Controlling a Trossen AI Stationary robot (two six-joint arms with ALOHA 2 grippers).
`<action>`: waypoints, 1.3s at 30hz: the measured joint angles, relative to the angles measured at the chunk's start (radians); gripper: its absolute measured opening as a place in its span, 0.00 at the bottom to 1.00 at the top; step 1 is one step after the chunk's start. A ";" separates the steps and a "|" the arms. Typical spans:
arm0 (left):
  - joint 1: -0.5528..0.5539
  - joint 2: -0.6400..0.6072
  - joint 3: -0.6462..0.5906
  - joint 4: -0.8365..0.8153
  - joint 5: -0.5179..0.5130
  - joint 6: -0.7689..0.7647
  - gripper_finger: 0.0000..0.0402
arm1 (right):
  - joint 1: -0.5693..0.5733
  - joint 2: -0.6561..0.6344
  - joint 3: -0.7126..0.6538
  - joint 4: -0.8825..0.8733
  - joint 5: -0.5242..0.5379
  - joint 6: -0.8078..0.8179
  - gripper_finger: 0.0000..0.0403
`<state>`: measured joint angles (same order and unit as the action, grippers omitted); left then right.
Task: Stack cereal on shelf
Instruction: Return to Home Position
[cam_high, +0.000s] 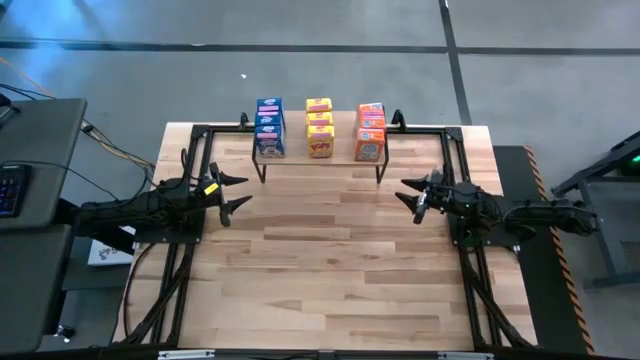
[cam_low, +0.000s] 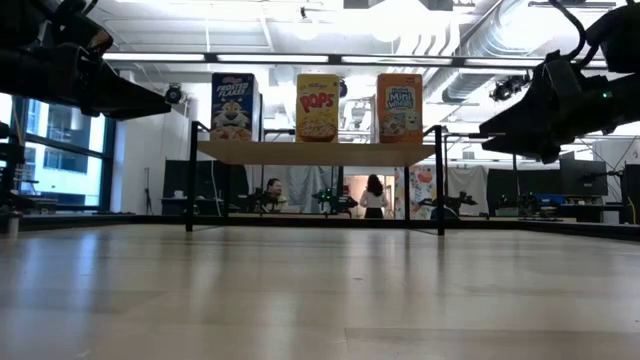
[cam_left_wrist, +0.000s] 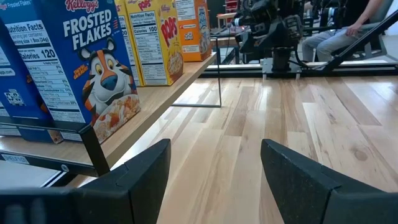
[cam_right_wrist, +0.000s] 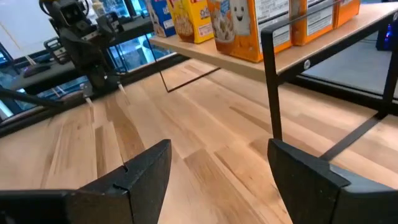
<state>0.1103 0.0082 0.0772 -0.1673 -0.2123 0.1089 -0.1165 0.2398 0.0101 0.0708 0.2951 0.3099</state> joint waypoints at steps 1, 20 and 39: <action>0.000 0.000 0.000 0.000 0.000 0.000 0.60 | 0.000 0.000 0.000 -0.013 0.000 0.000 0.64; 0.000 0.000 0.000 0.000 0.000 -0.002 0.60 | 0.000 0.002 0.000 -0.015 -0.004 -0.030 0.64; 0.000 0.000 0.001 0.000 0.000 -0.002 0.60 | 0.000 0.002 0.000 -0.016 -0.015 -0.030 0.64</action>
<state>0.1101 0.0082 0.0780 -0.1671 -0.2123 0.1073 -0.1169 0.2417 0.0101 0.0547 0.2798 0.2798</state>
